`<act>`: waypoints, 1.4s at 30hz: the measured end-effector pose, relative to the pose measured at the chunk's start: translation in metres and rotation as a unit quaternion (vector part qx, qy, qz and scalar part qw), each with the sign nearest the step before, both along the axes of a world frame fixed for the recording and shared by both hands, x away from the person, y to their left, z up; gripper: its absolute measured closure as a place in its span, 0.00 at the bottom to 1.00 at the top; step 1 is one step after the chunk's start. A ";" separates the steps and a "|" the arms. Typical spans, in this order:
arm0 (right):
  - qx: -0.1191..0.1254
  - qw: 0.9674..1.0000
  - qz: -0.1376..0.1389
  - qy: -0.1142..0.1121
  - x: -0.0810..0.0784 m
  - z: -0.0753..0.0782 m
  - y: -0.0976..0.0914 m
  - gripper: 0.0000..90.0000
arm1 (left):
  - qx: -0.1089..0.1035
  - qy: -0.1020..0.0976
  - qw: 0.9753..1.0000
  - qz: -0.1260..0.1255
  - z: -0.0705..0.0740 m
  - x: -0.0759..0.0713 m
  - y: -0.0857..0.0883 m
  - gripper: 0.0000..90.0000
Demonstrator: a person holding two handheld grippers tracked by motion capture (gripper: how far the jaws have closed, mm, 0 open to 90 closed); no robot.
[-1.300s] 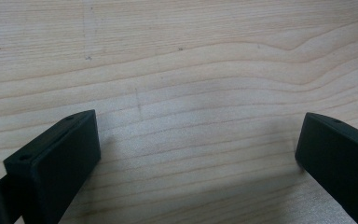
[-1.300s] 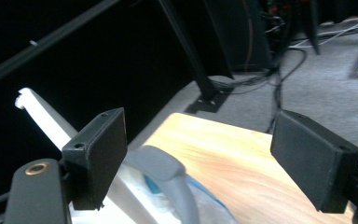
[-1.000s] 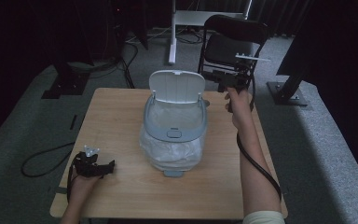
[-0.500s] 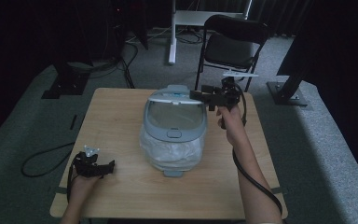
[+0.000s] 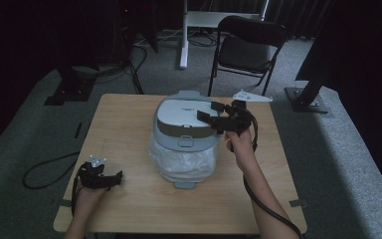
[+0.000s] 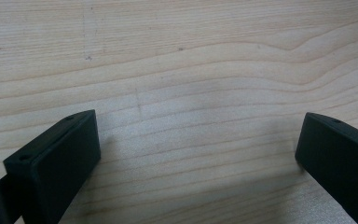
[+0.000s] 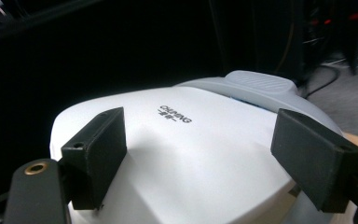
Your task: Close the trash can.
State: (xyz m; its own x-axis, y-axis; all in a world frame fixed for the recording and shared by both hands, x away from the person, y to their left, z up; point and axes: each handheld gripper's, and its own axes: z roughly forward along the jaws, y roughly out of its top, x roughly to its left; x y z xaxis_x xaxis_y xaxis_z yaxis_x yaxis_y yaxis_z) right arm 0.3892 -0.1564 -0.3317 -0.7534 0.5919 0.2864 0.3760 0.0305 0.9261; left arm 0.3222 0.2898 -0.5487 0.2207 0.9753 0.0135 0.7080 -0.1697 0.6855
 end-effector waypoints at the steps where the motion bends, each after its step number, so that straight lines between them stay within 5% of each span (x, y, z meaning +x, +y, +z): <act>1: -0.009 1.000 -0.002 -0.006 -0.002 0.000 0.001 0.20 | 0.000 0.000 1.000 0.000 0.000 0.000 0.000 0.01; 6: -0.051 0.998 -0.017 -0.040 -0.016 -0.003 0.009 0.19 | 0.000 0.000 1.000 0.000 0.000 0.000 0.000 0.01; 11: -0.108 0.991 -0.032 -0.077 -0.028 -0.009 0.021 0.16 | 0.000 0.000 1.000 0.000 0.000 0.000 0.000 0.01; 15: -0.107 0.990 -0.016 -0.085 -0.032 -0.010 0.023 0.14 | 0.000 0.000 1.000 0.000 0.000 0.000 0.000 0.01; 35: -0.104 0.990 -0.034 -0.091 -0.035 -0.013 0.028 0.12 | 0.000 0.000 1.000 0.000 0.000 0.000 0.000 0.01; 42: -0.122 0.987 -0.035 -0.096 -0.039 -0.014 0.032 0.12 | 0.000 0.000 1.000 0.000 0.000 0.000 0.000 0.01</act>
